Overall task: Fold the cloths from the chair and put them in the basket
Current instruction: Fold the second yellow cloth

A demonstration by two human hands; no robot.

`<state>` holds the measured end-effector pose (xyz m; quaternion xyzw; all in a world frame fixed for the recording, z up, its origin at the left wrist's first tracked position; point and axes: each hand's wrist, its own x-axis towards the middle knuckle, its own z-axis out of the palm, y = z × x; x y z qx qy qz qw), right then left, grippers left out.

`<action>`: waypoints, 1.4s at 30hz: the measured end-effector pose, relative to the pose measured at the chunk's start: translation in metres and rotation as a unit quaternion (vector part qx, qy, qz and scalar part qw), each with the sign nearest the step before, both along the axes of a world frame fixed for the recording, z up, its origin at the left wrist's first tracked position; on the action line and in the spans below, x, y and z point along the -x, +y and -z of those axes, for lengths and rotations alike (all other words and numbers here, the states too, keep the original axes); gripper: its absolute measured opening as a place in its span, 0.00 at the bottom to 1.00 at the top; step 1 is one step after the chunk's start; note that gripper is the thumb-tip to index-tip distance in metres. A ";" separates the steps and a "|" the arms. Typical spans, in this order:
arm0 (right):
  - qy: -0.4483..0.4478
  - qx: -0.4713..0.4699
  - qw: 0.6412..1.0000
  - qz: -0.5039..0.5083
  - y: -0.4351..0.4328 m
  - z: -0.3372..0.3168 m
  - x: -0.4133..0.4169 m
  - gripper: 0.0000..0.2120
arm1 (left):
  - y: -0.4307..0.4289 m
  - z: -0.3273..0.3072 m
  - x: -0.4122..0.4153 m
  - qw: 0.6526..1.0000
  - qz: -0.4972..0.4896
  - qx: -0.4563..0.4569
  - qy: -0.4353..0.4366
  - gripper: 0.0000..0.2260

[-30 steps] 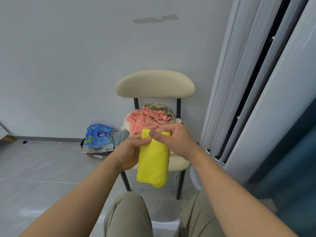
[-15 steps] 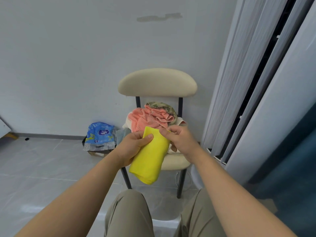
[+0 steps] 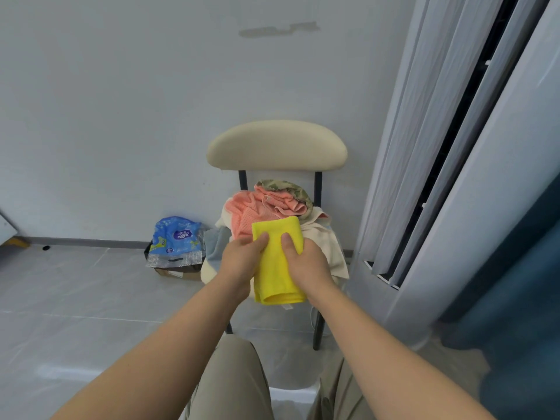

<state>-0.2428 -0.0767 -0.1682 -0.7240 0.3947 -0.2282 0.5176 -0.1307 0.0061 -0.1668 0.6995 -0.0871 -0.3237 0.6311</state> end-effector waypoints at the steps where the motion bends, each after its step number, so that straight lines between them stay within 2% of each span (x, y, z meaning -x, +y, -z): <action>1: 0.006 0.015 1.000 0.004 0.001 -0.001 -0.001 0.25 | 0.000 0.002 0.004 0.997 -0.007 0.011 0.075 0.19; 2: 0.017 0.035 0.999 0.005 0.003 -0.001 -0.002 0.25 | -0.001 0.002 0.010 0.993 -0.009 0.013 0.119 0.20; 3: 0.031 0.055 0.998 0.003 0.005 0.000 -0.002 0.26 | -0.001 0.004 0.016 0.992 -0.014 0.005 0.122 0.21; 5: 0.046 0.082 0.996 -0.008 0.010 0.002 -0.003 0.25 | -0.004 0.010 0.021 0.998 -0.030 -0.063 0.009 0.25; 7: 0.049 0.089 0.995 -0.010 0.015 0.003 -0.006 0.26 | -0.004 0.011 0.024 0.979 -0.043 -0.137 -0.143 0.27; 8: 0.047 0.088 0.995 -0.004 0.015 0.004 -0.008 0.26 | -0.003 0.010 0.025 0.969 -0.049 -0.147 -0.192 0.26; 11: 0.039 0.077 0.996 0.019 0.014 0.007 -0.010 0.25 | 0.001 0.014 0.025 0.958 -0.060 -0.129 -0.249 0.21; 14: 0.042 0.061 0.997 0.024 0.011 0.013 -0.009 0.22 | 0.002 0.019 0.021 0.956 -0.054 -0.132 -0.255 0.17; 21: 0.046 0.042 0.998 0.001 -0.004 0.041 -0.042 0.18 | -0.011 0.045 -0.013 0.962 -0.075 -0.131 -0.226 0.17; 30: 0.063 0.064 0.996 -0.025 -0.051 0.051 -0.186 0.16 | -0.055 0.063 -0.145 0.954 -0.144 -0.171 -0.201 0.16; 34: 0.102 0.030 0.993 -0.054 -0.039 0.005 -0.231 0.16 | -0.043 0.015 -0.185 0.952 -0.144 -0.214 -0.162 0.17; 38: 0.142 -0.027 0.985 -0.099 0.000 -0.080 -0.261 0.15 | 0.002 -0.077 -0.208 0.947 -0.157 -0.249 -0.127 0.16; 42: 0.181 -0.078 0.971 -0.136 0.060 -0.175 -0.292 0.24 | 0.074 -0.180 -0.225 0.938 -0.155 -0.285 -0.118 0.14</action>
